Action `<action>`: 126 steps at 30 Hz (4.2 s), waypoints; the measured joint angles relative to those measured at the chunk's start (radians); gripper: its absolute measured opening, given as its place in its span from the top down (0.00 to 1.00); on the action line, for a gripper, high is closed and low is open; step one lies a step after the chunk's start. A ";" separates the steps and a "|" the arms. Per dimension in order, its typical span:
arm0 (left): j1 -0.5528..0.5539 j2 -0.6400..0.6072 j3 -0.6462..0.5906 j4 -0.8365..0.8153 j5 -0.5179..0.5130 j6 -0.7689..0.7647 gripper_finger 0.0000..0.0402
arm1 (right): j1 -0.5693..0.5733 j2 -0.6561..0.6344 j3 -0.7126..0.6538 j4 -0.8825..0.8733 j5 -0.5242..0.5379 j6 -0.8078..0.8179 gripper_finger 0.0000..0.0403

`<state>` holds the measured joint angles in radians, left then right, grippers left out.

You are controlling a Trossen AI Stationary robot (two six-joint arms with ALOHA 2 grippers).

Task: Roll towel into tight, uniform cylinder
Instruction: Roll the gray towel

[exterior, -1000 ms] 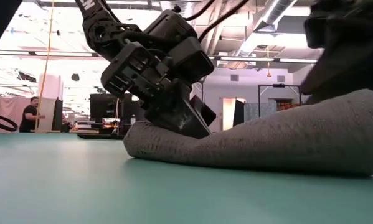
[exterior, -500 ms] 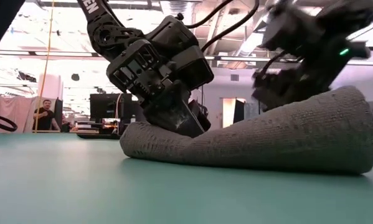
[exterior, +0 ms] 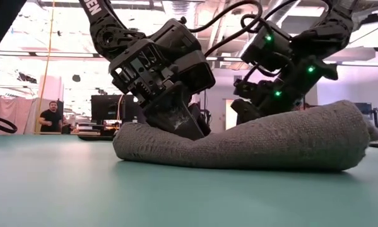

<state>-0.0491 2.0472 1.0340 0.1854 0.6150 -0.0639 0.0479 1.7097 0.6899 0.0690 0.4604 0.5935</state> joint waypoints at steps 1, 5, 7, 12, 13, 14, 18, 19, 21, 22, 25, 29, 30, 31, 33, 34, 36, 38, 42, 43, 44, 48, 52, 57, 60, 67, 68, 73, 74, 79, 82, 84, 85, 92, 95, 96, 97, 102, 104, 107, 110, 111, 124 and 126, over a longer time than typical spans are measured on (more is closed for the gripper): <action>0.004 0.000 0.000 -0.004 0.000 -0.003 1.00 | 0.002 -0.014 0.000 -0.022 -0.003 -0.001 0.64; 0.021 -0.001 0.000 -0.013 0.001 -0.030 1.00 | 0.009 -0.104 -0.007 -0.139 -0.001 -0.001 0.64; 0.029 -0.001 0.001 -0.013 0.002 -0.056 1.00 | 0.016 -0.161 -0.007 -0.192 0.004 -0.001 0.64; 0.061 -0.001 0.001 -0.021 0.057 -0.081 1.00 | 0.067 -0.285 -0.006 -0.292 0.008 0.025 0.64; 0.067 -0.001 0.001 -0.024 0.059 -0.081 1.00 | 0.085 -0.303 -0.006 -0.292 0.008 0.031 0.64; 0.074 -0.001 0.000 -0.027 0.059 -0.080 1.00 | 0.106 -0.317 -0.005 -0.286 0.009 0.034 0.64; 0.105 -0.001 0.000 -0.037 0.059 -0.076 1.00 | 0.209 -0.328 -0.005 -0.248 0.015 0.052 0.64; 0.111 -0.001 0.000 -0.037 0.059 -0.075 1.00 | 0.235 -0.322 -0.005 -0.234 0.023 0.065 0.64; 0.120 -0.001 0.000 -0.038 0.059 -0.074 1.00 | 0.289 -0.298 -0.003 -0.200 0.041 0.088 0.64; 0.124 -0.001 0.000 -0.038 0.059 -0.073 1.00 | 0.312 -0.280 -0.003 -0.184 0.042 0.097 0.64; 0.130 -0.001 0.000 -0.038 0.059 -0.073 1.00 | 0.374 -0.210 -0.003 -0.115 0.065 0.130 0.64; 0.129 -0.001 -0.001 -0.038 0.058 -0.067 1.00 | 0.421 -0.107 -0.003 -0.032 0.137 0.175 0.64; 0.129 -0.001 -0.001 -0.039 0.058 -0.067 1.00 | 0.426 -0.086 -0.003 -0.018 0.155 0.190 0.64; 0.129 -0.001 -0.001 -0.040 0.058 -0.067 1.00 | 0.429 -0.069 -0.003 -0.002 0.166 0.204 0.64; 0.129 -0.001 -0.001 -0.040 0.058 -0.067 1.00 | 0.430 -0.044 -0.003 0.005 0.175 0.225 0.64; 0.129 -0.001 -0.001 -0.041 0.058 -0.067 1.00 | 0.430 -0.034 -0.003 0.011 0.175 0.232 0.64; 0.129 -0.001 -0.001 -0.041 0.058 -0.068 1.00 | 0.430 -0.020 -0.003 0.017 0.175 0.238 0.64; 0.129 -0.001 -0.001 -0.041 0.058 -0.067 1.00 | 0.430 -0.021 -0.003 0.017 0.178 0.237 0.64; 0.129 -0.001 -0.001 -0.042 0.058 -0.063 1.00 | 0.430 -0.077 -0.003 -0.002 0.182 0.219 0.64; 0.129 -0.001 -0.001 -0.042 0.058 -0.062 1.00 | 0.430 -0.099 -0.003 -0.008 0.193 0.214 0.64; 0.129 -0.001 -0.001 -0.041 0.058 -0.062 1.00 | 0.430 -0.118 -0.003 -0.019 0.207 0.212 0.64; 0.129 -0.001 -0.001 -0.041 0.058 -0.056 1.00 | 0.413 -0.159 -0.003 -0.061 0.258 0.210 0.64; 0.129 -0.001 -0.001 -0.041 0.058 -0.054 1.00 | 0.378 -0.114 -0.003 -0.073 0.237 0.218 0.64; 0.129 -0.001 -0.001 -0.042 0.064 -0.052 1.00 | 0.372 -0.019 -0.003 -0.114 0.161 0.296 0.64; 0.130 -0.001 -0.001 -0.048 0.073 -0.037 1.00 | 0.388 0.005 0.001 -0.135 0.151 0.351 0.64; 0.130 -0.001 -0.001 -0.050 0.074 -0.031 1.00 | 0.422 -0.045 -0.003 -0.163 0.156 0.338 0.64; 0.130 -0.001 -0.001 -0.051 0.075 -0.034 1.00 | 0.424 -0.064 -0.006 -0.171 0.154 0.319 0.64; 0.130 -0.002 0.002 -0.070 0.082 -0.046 1.00 | 0.450 -0.179 -0.004 -0.168 0.178 0.242 0.64; 0.129 -0.002 0.002 -0.072 0.084 -0.048 1.00 | 0.466 -0.196 -0.004 -0.167 0.190 0.226 0.64; 0.129 -0.002 0.002 -0.073 0.097 -0.054 1.00 | 0.573 -0.226 -0.003 -0.077 0.238 0.120 0.64; 0.129 -0.002 0.002 -0.073 0.098 -0.055 1.00 | 0.620 -0.203 -0.003 0.007 0.259 0.049 0.64; 0.129 -0.002 0.002 -0.073 0.099 -0.054 1.00 | 0.638 -0.187 -0.003 0.052 0.261 -0.010 0.63; 0.129 -0.002 0.002 -0.073 0.099 -0.055 1.00 | 0.645 -0.180 -0.003 0.066 0.262 -0.039 0.63; 0.128 -0.002 0.002 -0.073 0.102 -0.059 1.00 | 0.642 -0.151 -0.001 0.114 0.272 -0.154 0.50; 0.128 -0.002 0.002 -0.073 0.104 -0.059 1.00 | 0.628 -0.151 -0.001 0.114 0.272 -0.158 0.43; 0.128 -0.002 0.002 -0.073 0.104 -0.059 1.00 | 0.625 -0.151 -0.001 0.114 0.272 -0.159 0.41; 0.128 -0.002 0.002 -0.073 0.104 -0.057 1.00 | 0.625 -0.151 -0.001 0.112 0.272 -0.160 0.40; 0.128 -0.002 0.002 -0.075 0.105 -0.051 1.00 | 0.627 -0.151 -0.001 0.111 0.270 -0.161 0.38; 0.128 -0.002 0.002 -0.075 0.105 -0.049 1.00 | 0.627 -0.150 -0.001 0.112 0.270 -0.161 0.38; 0.128 -0.002 0.002 -0.077 0.106 -0.041 1.00 | 0.627 -0.125 -0.001 0.114 0.271 -0.162 0.38; 0.128 -0.002 0.002 -0.078 0.106 -0.038 1.00 | 0.632 -0.070 0.009 0.115 0.271 -0.187 0.38; 0.128 -0.002 0.002 -0.078 0.106 -0.038 1.00 | 0.633 -0.052 0.019 0.116 0.271 -0.199 0.38; 0.128 -0.002 0.001 -0.083 0.109 -0.022 1.00 | 0.646 0.046 0.126 0.036 0.271 -0.173 0.38; 0.128 -0.002 0.001 -0.083 0.111 -0.021 1.00 | 0.652 0.054 0.126 0.015 0.272 -0.123 0.38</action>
<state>0.0788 2.0457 1.0351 0.1024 0.7260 -0.0845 0.6998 1.7641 0.8162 0.0835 0.7319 0.4703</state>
